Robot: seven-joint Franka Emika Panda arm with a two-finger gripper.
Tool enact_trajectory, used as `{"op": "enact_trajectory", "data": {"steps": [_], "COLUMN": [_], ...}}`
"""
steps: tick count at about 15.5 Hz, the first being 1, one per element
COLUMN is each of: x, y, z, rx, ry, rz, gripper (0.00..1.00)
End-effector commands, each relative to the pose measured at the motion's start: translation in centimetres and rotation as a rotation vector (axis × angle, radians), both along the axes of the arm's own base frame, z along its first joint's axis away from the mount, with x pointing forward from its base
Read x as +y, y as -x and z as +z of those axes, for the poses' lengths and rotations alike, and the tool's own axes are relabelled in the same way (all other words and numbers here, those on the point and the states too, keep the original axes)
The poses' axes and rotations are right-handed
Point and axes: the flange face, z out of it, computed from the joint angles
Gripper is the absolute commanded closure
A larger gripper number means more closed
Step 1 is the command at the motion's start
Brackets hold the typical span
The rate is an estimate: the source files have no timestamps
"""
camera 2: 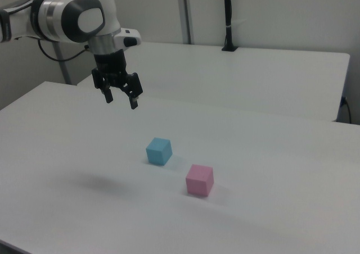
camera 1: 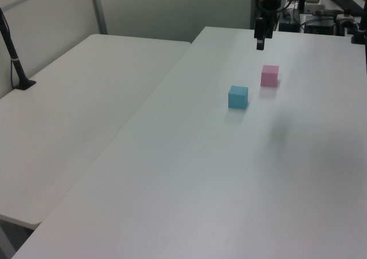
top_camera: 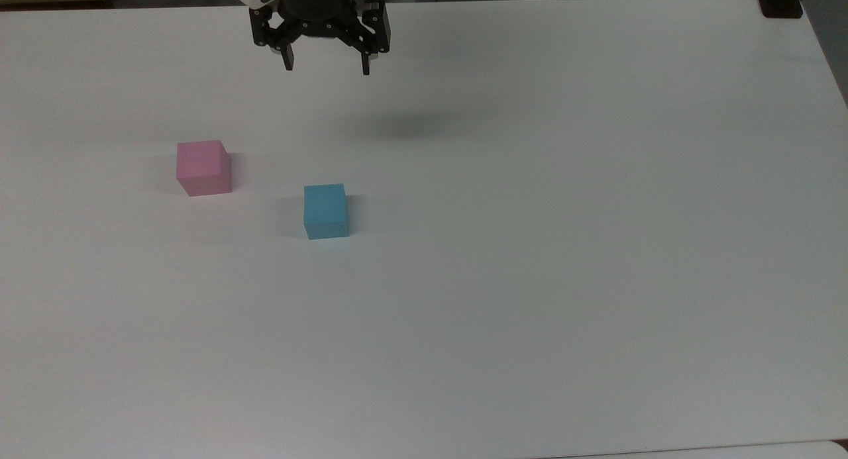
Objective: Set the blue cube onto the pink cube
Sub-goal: 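Move the open gripper down over the light-blue cube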
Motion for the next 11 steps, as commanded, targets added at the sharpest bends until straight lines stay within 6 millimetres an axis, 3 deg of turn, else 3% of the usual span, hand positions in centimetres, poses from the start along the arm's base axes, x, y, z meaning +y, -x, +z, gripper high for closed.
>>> {"op": "enact_trajectory", "data": {"steps": [1,11], "x": [-0.35,-0.34], "y": [0.22,-0.01], "z": [0.26,-0.01], "rx": [-0.007,-0.010], "ry": [-0.015,-0.014], "rz": [0.002,0.007], "gripper": [0.00,0.00]}}
